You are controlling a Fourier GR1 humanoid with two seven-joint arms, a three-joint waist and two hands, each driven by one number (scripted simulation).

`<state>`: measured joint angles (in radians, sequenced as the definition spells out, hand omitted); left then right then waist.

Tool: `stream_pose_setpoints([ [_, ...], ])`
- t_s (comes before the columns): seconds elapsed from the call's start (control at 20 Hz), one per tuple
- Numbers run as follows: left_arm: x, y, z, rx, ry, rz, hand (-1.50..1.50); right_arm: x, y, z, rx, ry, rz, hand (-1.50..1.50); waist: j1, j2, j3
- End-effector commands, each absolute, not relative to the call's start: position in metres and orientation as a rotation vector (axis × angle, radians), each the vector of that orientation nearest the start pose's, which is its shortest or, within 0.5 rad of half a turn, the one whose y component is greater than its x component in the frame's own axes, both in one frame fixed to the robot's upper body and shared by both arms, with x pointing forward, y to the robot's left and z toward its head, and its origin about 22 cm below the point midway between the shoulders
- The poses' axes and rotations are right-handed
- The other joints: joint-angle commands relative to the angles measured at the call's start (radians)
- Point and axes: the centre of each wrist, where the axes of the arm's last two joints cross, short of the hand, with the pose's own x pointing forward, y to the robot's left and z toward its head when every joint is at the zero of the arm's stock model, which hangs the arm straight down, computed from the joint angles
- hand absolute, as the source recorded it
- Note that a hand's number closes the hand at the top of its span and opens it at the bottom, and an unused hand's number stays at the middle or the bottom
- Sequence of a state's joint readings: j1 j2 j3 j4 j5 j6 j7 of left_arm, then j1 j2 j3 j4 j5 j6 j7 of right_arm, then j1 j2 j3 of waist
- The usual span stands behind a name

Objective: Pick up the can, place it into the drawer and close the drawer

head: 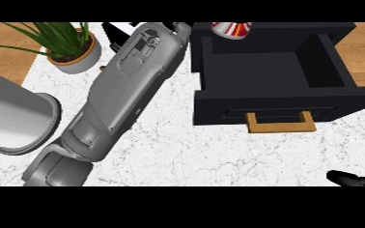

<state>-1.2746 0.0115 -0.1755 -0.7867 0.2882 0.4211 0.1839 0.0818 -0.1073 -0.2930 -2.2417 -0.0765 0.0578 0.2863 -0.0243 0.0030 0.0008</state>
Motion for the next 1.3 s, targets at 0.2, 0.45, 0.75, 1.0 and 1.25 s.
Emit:
stream_pose_setpoints([
  [0.2,0.423,-0.012,0.248,-0.069,-1.691,-0.215,1.5,0.18,-0.297,0.162,-0.246,-1.906,-0.045,-1.5,-0.024,0.008,0.0],
  [0.45,0.425,-0.018,0.248,-0.035,-1.67,-0.222,1.5,0.164,-0.296,0.172,-0.247,-1.904,-0.033,-1.5,-0.042,0.007,0.001],
  [0.75,0.427,-0.026,0.261,0.03,-1.71,-0.205,1.5,0.177,-0.296,0.172,-0.234,-1.918,-0.033,-1.5,-0.051,0.012,0.002],
  [1.0,0.433,-0.022,0.254,0.107,-1.703,-0.136,-1.5,0.186,-0.293,0.167,-0.23,-1.913,0.004,-1.5,-0.069,0.023,0.003],
  [1.25,0.435,-0.019,0.245,0.136,-1.69,-0.105,-1.5,0.191,-0.296,0.182,-0.246,-1.93,0.027,-1.5,-0.076,0.022,0.002],
])
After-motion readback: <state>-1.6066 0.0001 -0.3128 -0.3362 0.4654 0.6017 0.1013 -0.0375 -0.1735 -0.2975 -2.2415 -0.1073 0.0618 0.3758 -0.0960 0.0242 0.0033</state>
